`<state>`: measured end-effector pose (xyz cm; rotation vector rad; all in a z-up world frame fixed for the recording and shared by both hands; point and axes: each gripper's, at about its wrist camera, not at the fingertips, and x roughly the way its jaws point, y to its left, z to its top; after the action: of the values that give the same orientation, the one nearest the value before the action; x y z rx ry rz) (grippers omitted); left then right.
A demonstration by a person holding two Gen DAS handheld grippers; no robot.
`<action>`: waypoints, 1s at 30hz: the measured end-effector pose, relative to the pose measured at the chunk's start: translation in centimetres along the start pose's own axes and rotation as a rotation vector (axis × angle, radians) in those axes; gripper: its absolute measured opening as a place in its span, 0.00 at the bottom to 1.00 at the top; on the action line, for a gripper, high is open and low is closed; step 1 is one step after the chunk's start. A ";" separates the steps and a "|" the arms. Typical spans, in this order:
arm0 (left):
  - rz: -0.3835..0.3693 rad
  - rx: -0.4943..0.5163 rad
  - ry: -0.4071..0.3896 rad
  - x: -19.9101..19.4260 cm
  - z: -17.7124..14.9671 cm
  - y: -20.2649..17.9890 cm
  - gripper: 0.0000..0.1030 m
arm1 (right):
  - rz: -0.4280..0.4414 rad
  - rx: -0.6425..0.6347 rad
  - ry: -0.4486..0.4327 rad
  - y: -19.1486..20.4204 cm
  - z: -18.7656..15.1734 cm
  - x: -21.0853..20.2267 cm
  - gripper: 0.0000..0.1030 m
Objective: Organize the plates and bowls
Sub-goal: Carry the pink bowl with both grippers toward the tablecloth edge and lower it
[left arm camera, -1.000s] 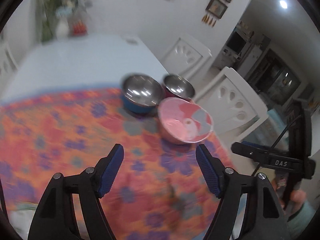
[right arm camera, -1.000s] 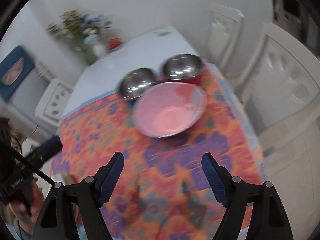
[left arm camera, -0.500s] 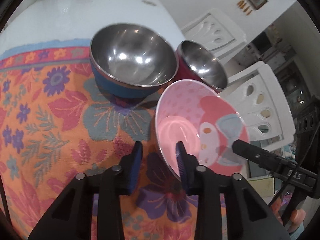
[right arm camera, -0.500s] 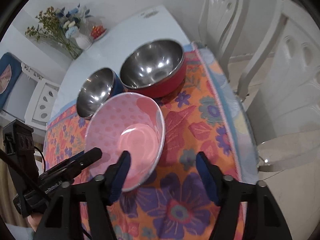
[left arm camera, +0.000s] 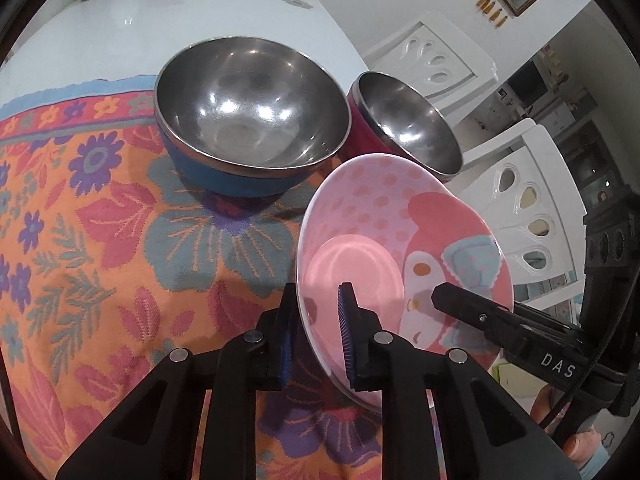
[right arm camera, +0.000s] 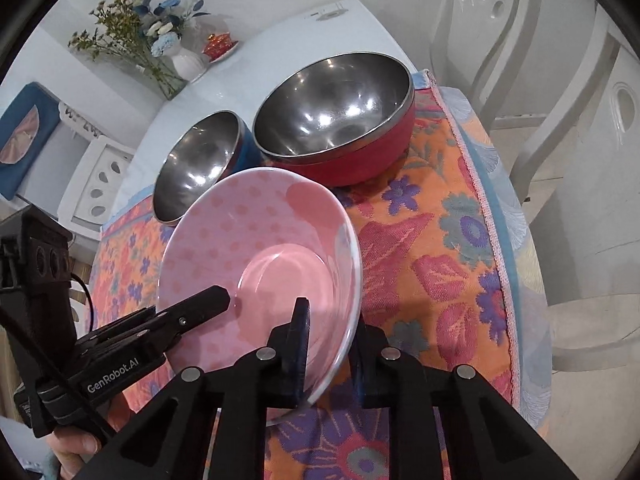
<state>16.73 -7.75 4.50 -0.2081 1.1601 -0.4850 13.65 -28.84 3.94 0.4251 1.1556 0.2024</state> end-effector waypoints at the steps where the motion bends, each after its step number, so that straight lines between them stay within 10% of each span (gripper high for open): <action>1: 0.000 0.006 -0.002 -0.4 -0.1 0.1 0.16 | 0.000 -0.001 0.000 0.1 -0.2 -0.3 0.16; 19: 0.026 0.054 -0.138 -11.6 -4.9 -2.1 0.16 | 0.035 -0.032 -0.026 5.9 -5.4 -7.8 0.17; 30: 0.106 0.029 -0.116 -13.5 -10.3 -0.8 0.16 | 0.038 -0.091 0.105 8.0 -11.2 -6.1 0.18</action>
<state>2.88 -1.21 11.97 -0.1467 1.0444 -0.3908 1.49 -21.40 8.78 0.3591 1.2369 0.3125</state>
